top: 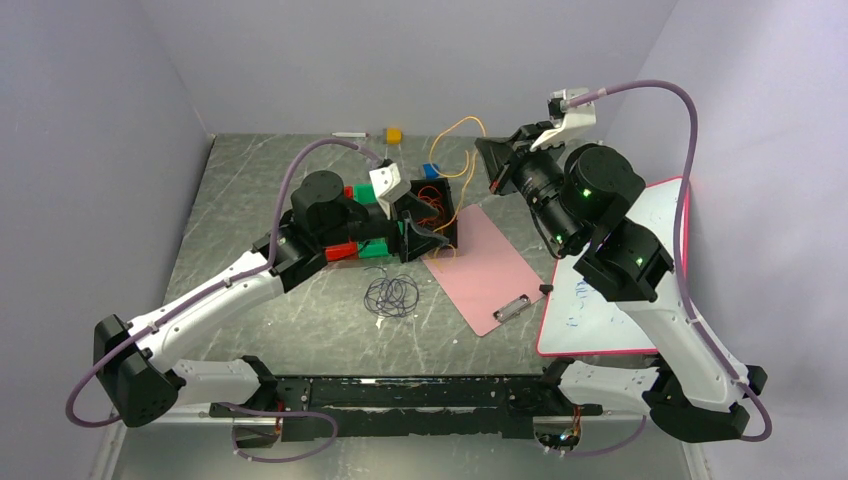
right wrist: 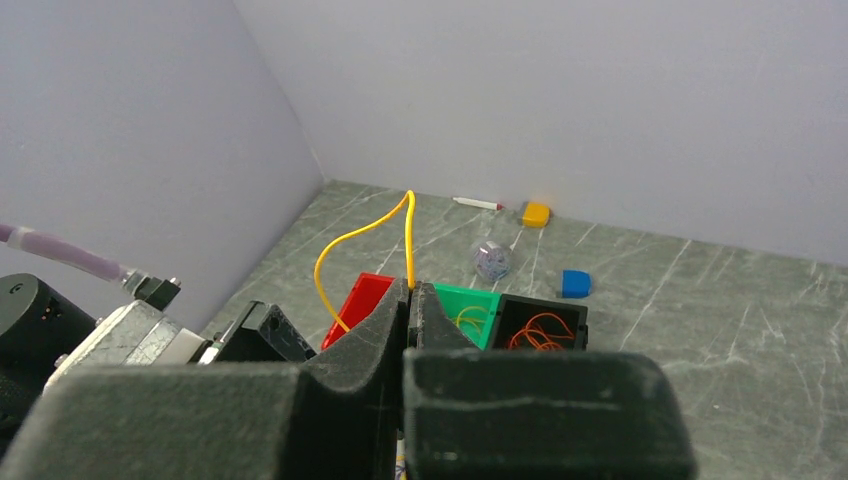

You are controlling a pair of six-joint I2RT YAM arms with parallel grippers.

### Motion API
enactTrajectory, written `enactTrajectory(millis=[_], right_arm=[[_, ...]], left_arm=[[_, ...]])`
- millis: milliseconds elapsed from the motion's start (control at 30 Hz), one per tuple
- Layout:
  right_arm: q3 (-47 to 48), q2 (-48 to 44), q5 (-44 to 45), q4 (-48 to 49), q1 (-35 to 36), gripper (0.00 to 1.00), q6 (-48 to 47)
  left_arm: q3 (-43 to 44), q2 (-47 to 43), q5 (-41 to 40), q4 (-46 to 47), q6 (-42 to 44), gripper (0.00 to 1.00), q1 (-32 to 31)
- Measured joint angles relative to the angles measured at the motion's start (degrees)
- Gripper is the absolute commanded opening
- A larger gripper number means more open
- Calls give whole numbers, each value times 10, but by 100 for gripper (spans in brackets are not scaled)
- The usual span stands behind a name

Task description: Untangle the cables

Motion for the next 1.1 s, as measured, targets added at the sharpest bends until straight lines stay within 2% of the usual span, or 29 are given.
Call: enactTrajectory(millis=[167, 367, 567, 867, 1100], right_arm=[[0, 0, -3, 0, 0, 0, 2], [0, 1, -7, 0, 0, 0, 6], [-6, -1, -4, 5, 0, 0, 6], [-31, -10, 13, 12, 0, 0, 3], [-74, -23, 42, 22, 0, 0, -2]], left_arm=[[0, 0, 5, 9, -4, 62, 0], [-4, 19, 10, 30, -14, 39, 0], [-5, 55, 18, 31, -19, 34, 0], [-16, 55, 21, 30, -23, 7, 0], [-18, 53, 3, 8, -22, 7, 0]])
